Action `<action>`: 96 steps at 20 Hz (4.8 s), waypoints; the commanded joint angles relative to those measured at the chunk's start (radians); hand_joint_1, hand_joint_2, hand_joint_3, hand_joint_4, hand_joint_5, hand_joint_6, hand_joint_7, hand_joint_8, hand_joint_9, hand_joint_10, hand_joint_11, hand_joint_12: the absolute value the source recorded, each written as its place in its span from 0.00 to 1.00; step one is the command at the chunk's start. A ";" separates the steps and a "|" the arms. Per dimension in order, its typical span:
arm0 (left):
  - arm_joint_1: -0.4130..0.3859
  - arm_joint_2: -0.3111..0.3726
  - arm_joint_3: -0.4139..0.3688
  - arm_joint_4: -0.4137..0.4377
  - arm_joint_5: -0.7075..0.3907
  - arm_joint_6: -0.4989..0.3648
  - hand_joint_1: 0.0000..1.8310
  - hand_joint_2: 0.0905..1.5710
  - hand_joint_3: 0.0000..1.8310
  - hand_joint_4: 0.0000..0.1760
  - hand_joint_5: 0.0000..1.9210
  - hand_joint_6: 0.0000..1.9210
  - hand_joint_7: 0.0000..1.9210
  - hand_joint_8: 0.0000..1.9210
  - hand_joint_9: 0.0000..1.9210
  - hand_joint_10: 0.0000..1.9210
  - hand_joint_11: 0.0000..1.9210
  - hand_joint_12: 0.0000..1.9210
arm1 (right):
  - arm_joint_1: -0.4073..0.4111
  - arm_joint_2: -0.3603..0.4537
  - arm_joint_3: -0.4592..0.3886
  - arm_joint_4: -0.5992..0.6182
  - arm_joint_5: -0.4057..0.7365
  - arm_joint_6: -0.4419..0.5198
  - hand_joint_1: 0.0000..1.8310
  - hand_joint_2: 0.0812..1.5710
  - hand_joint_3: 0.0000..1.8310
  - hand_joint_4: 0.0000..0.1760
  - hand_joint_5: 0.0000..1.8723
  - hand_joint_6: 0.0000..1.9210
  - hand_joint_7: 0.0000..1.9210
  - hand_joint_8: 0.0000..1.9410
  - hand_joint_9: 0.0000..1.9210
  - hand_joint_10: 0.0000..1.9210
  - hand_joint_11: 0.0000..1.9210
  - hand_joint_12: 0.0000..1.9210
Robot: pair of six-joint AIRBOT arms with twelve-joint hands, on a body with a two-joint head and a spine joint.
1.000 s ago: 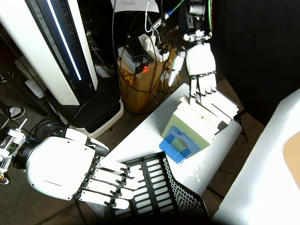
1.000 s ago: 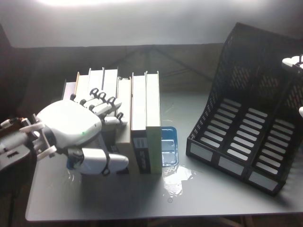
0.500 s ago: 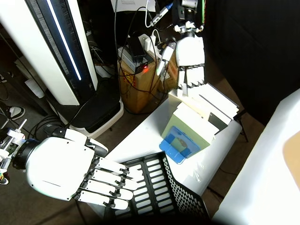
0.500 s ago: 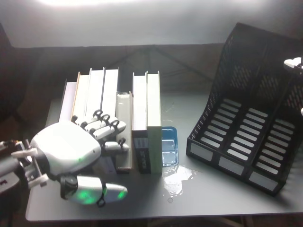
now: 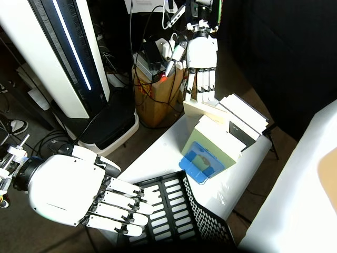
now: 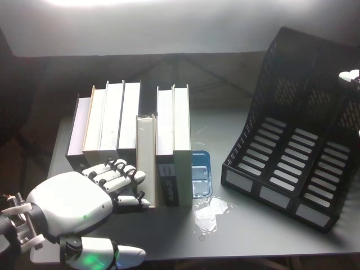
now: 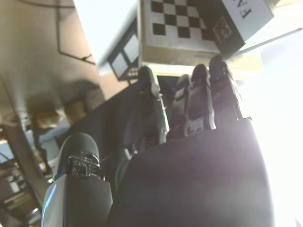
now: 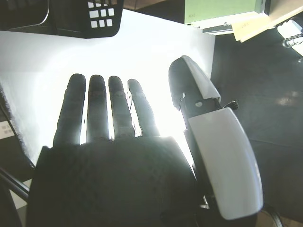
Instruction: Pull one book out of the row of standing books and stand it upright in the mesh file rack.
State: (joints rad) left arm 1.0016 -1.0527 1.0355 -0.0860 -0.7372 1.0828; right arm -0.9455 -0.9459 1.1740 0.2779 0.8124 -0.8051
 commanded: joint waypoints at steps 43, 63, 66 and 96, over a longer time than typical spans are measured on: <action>0.066 0.171 -0.030 -0.199 -0.446 0.003 0.00 0.81 0.02 0.40 0.00 0.00 0.00 0.00 0.00 0.00 0.00 0.00 | 0.228 0.068 -0.118 -0.461 -0.023 0.006 0.38 0.78 0.00 0.00 0.00 0.00 0.00 0.00 0.00 0.00 0.00 0.00; 0.068 0.169 0.054 -0.431 -0.441 0.006 0.01 0.81 0.00 0.68 0.00 0.00 0.00 0.00 0.00 0.00 0.00 0.00 | 0.598 -0.178 -0.044 -1.333 -0.388 0.352 0.65 0.56 0.00 0.00 0.00 0.00 0.00 0.00 0.00 0.00 0.00 0.00; 0.080 0.171 0.056 -0.458 -0.442 0.006 0.00 0.81 0.00 0.70 0.00 0.00 0.00 0.00 0.00 0.00 0.00 0.00 | 0.614 -0.237 -0.022 -1.428 -0.396 0.402 0.60 0.60 0.01 0.21 0.00 0.00 0.00 0.00 0.00 0.00 0.00 0.00; 0.307 0.209 0.040 -0.668 -0.604 -0.150 0.01 0.88 0.00 0.22 0.00 0.00 0.00 0.00 0.00 0.00 0.00 0.00 | 0.573 -0.630 0.056 -1.668 -0.602 0.212 0.58 0.70 0.00 0.00 0.23 0.02 0.11 0.00 0.06 0.01 0.00 0.35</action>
State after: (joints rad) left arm 1.3117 -0.8562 1.0714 -0.7353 -1.2121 0.9367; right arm -0.3809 -1.5791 1.2320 -1.4033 0.1761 -0.5819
